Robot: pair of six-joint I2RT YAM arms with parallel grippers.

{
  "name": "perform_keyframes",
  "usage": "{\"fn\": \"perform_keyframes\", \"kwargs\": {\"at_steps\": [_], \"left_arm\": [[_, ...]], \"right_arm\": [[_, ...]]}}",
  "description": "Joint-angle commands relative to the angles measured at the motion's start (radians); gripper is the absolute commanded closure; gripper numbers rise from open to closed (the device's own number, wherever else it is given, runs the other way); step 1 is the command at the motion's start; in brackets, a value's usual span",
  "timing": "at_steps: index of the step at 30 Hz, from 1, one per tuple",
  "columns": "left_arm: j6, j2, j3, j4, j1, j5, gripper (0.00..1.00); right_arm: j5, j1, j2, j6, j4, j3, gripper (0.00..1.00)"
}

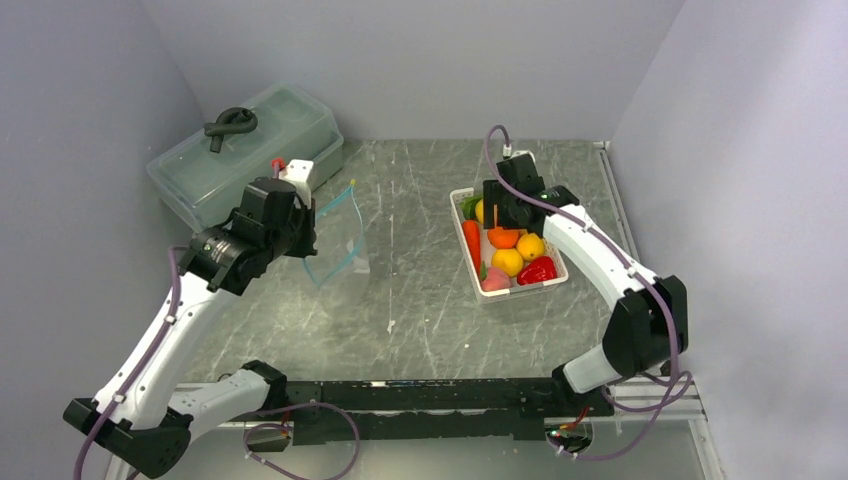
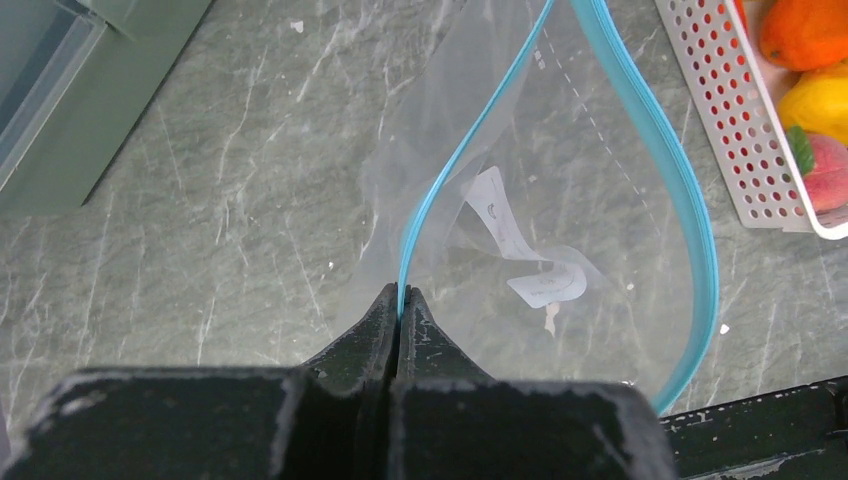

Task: Place the food in the zip-top bag and seal the zipper
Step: Pick up the fake fruit from the bin.

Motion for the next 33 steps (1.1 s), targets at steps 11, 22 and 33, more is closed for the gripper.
{"fn": "perform_keyframes", "kwargs": {"at_steps": [11,22,33], "left_arm": [[0.004,-0.071,-0.027,0.043,-0.005,0.042,1.00],[0.004,-0.078,-0.020,0.026,-0.005,0.032,1.00],[0.003,-0.075,-0.006,0.009,-0.005,0.032,1.00]], "right_arm": [[-0.078,-0.084,0.229,-0.005,0.056,0.125,0.19],[-0.080,-0.100,0.296,-0.002,0.077,0.097,0.11],[-0.078,-0.102,0.371,0.001,0.092,0.109,0.10]]}}
